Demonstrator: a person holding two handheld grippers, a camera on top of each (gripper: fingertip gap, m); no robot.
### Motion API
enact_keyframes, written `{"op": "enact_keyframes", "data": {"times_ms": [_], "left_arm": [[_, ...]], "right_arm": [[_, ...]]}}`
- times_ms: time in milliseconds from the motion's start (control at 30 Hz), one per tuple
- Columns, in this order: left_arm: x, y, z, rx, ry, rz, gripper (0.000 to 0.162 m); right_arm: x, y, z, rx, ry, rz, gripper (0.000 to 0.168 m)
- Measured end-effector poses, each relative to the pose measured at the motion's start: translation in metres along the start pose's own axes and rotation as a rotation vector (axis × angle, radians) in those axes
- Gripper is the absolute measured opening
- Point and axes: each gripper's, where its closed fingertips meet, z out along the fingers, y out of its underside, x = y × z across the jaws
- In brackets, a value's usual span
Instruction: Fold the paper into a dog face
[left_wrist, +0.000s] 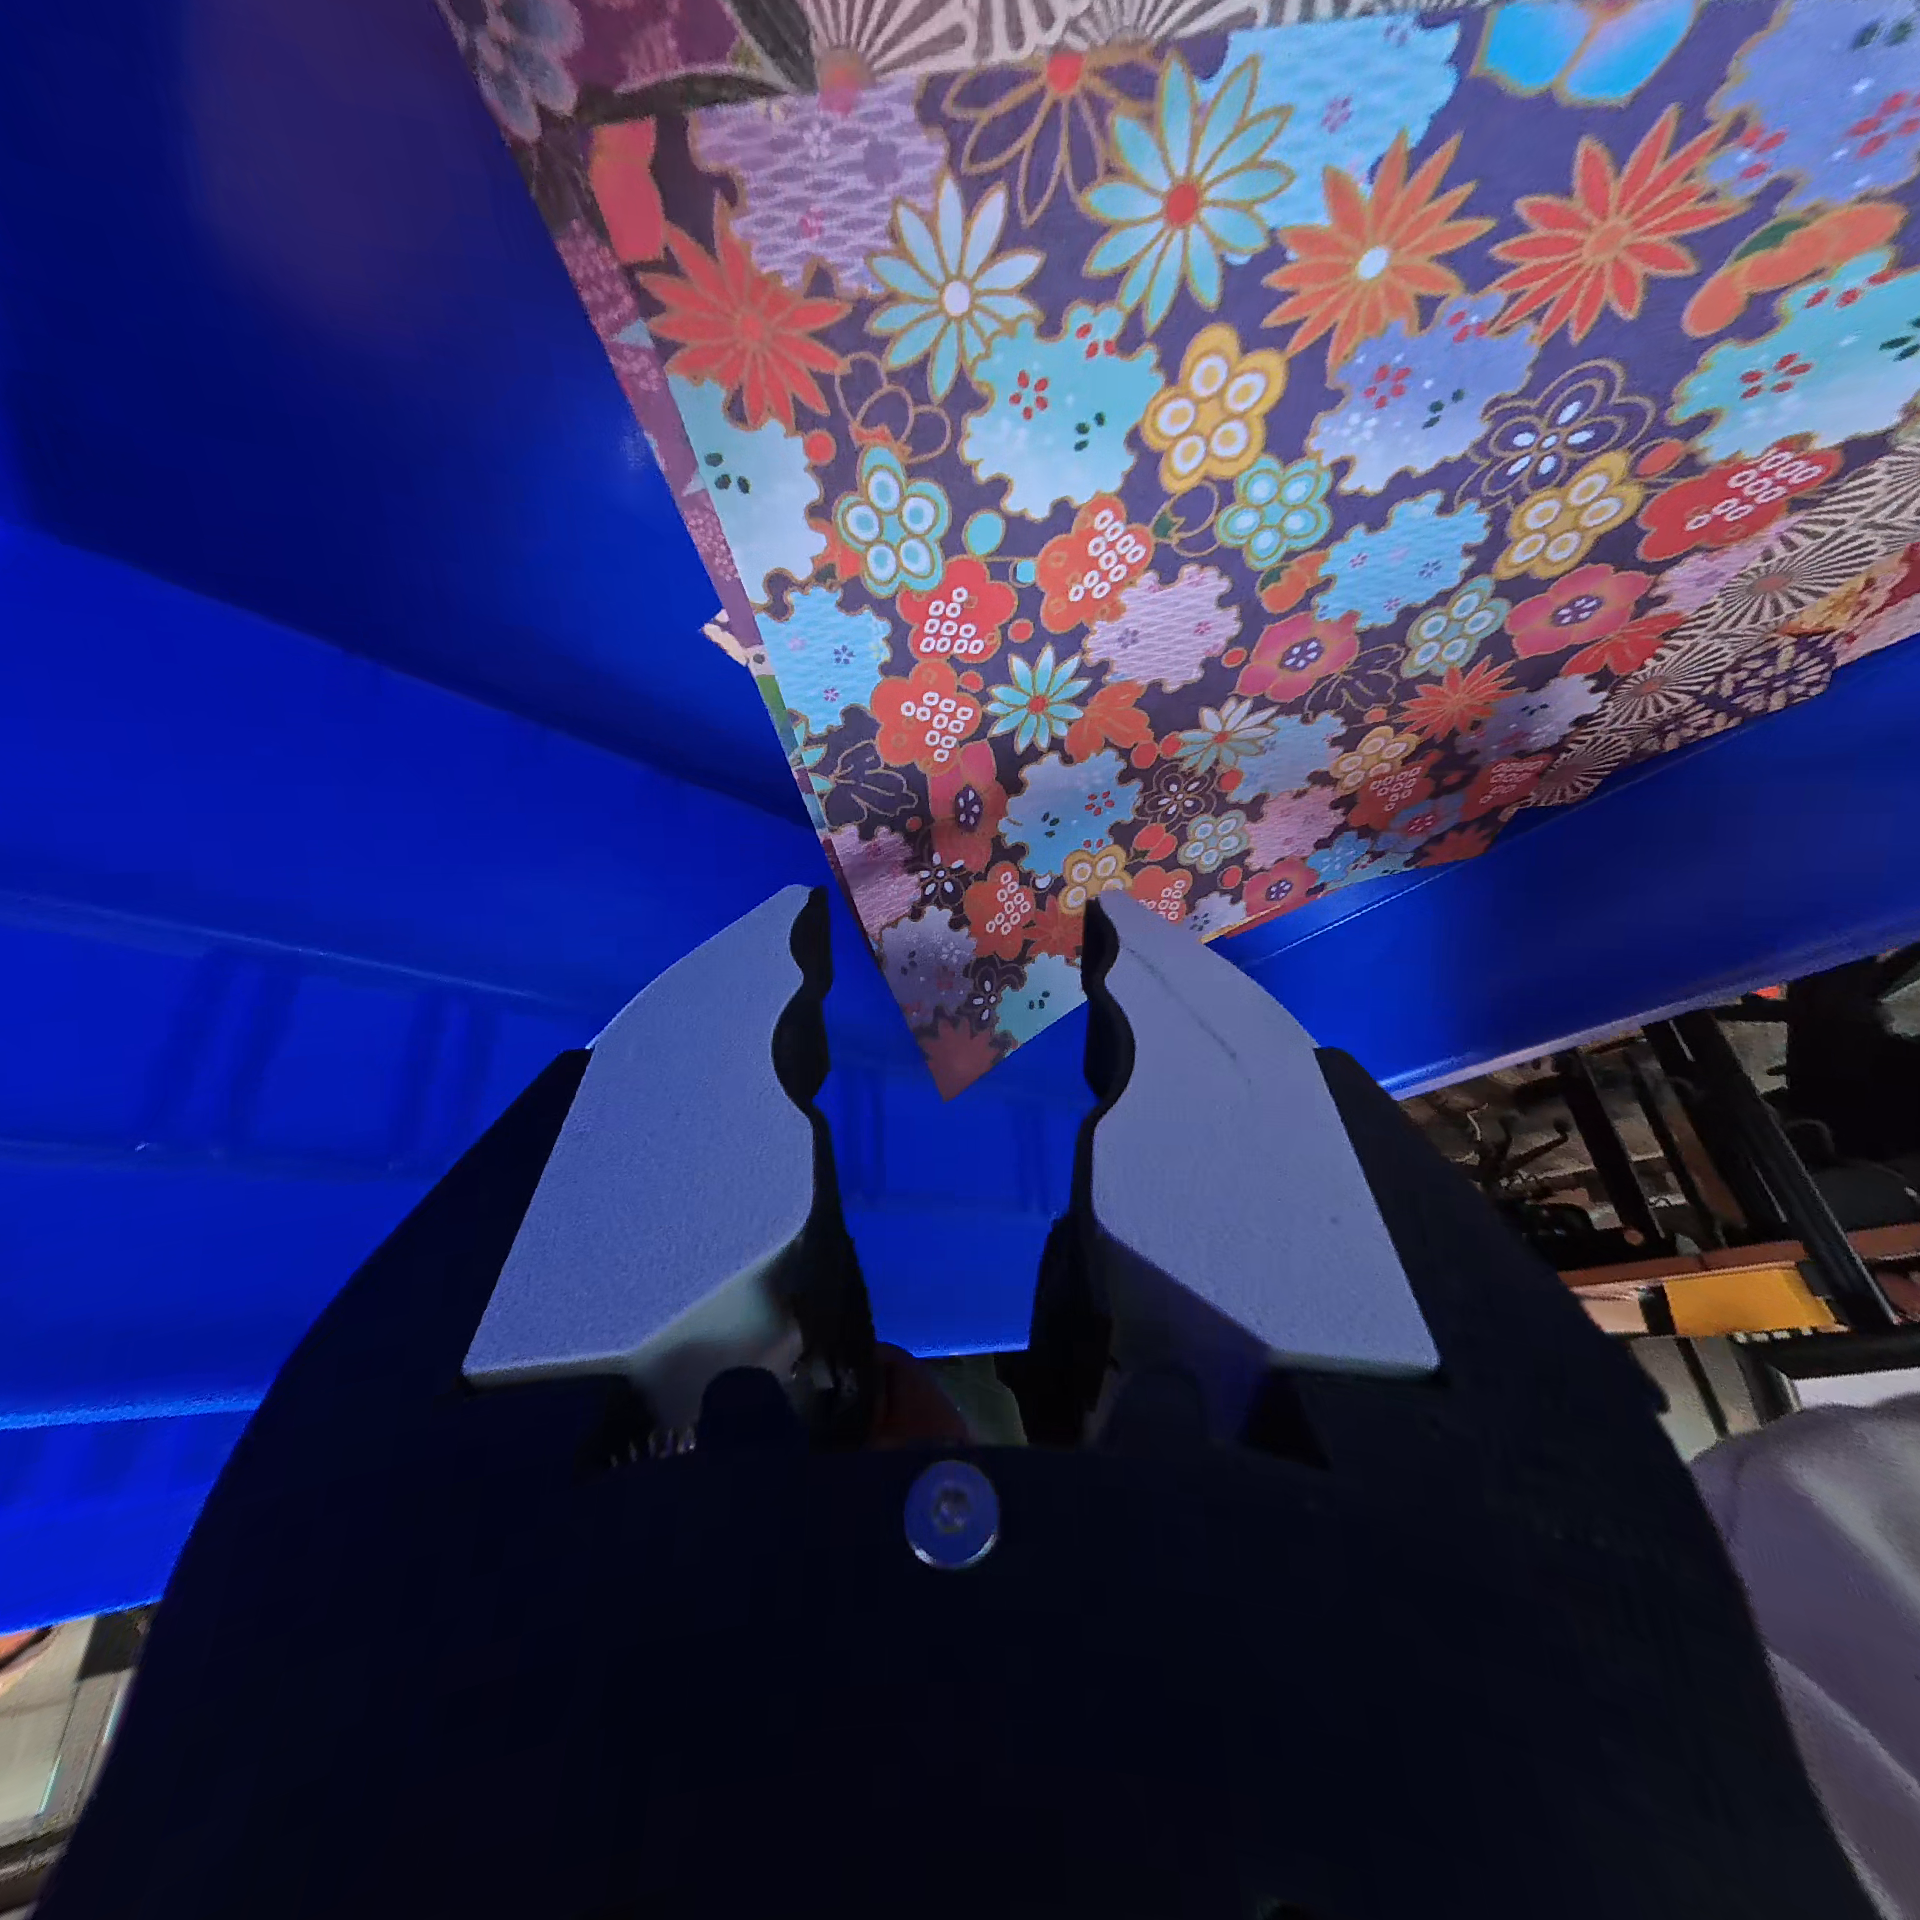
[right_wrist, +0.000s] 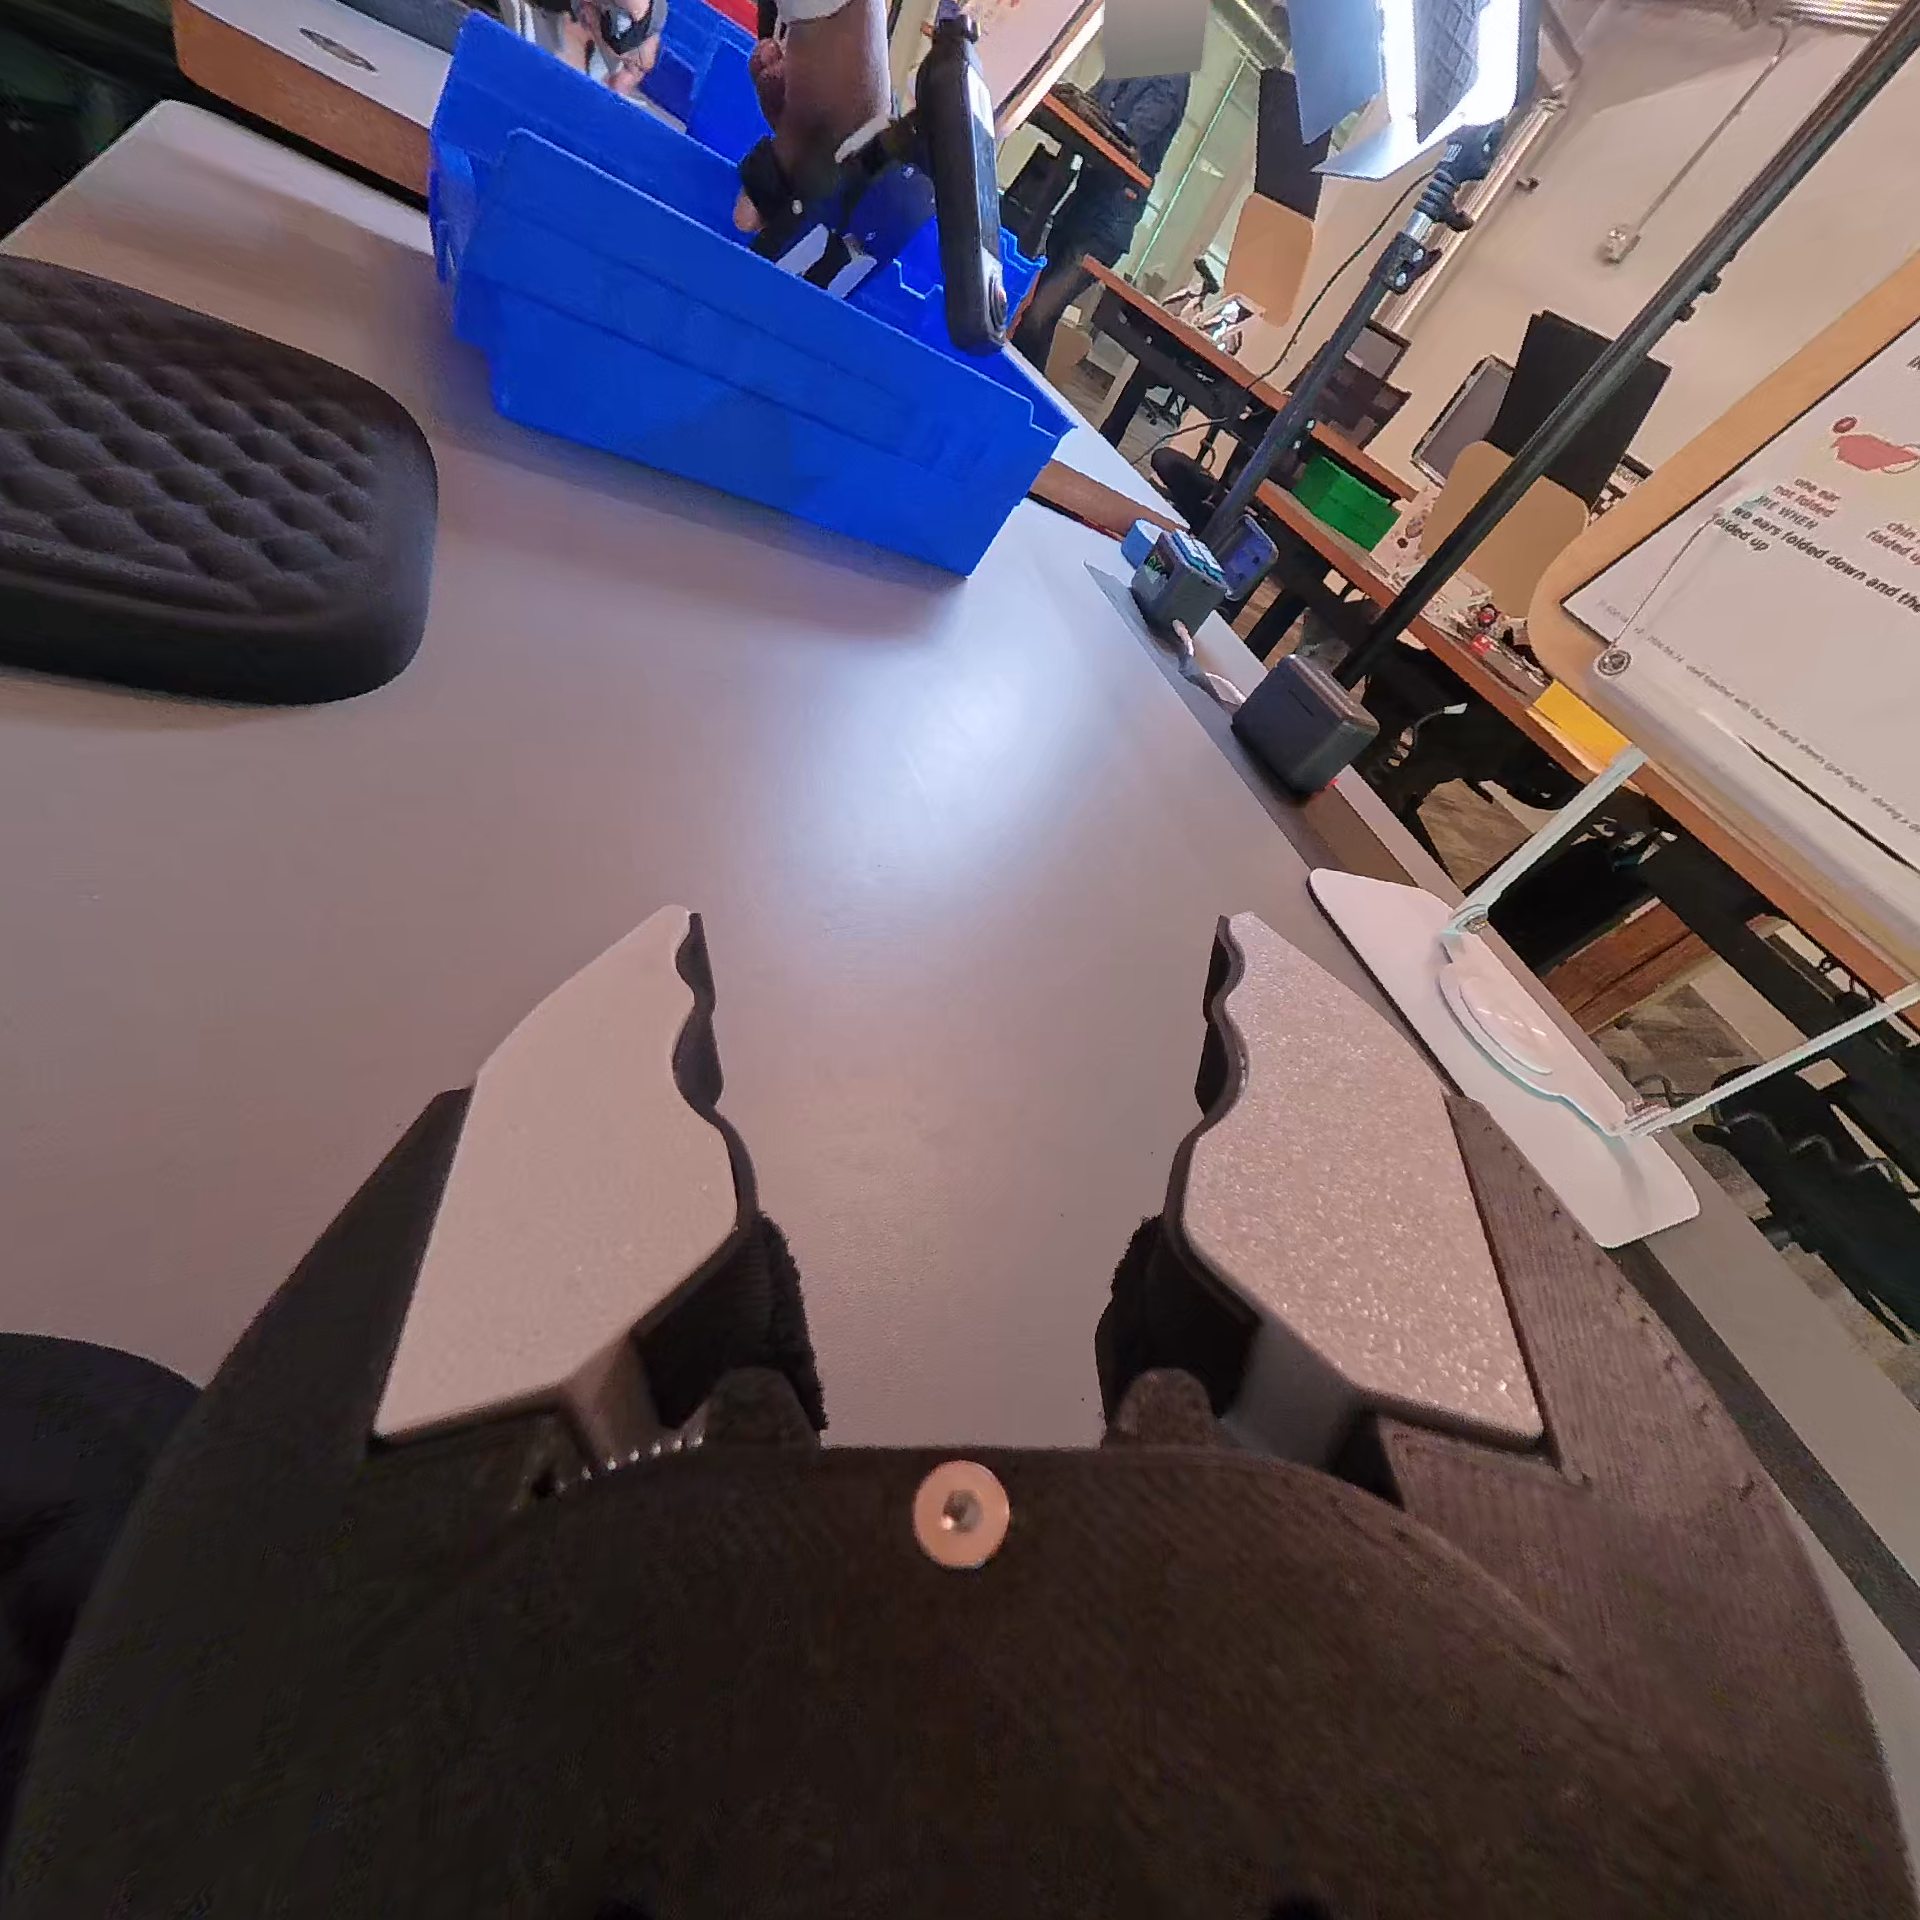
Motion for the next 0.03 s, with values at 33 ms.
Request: {"op": "enact_keyframes", "data": {"times_ms": [33], "left_arm": [[-0.0006,0.0018,0.0016,-0.01,0.002,-0.002,0.046]], "right_arm": [[-0.0002,0.0,0.0,0.0,-0.001,0.0,0.091]]}}
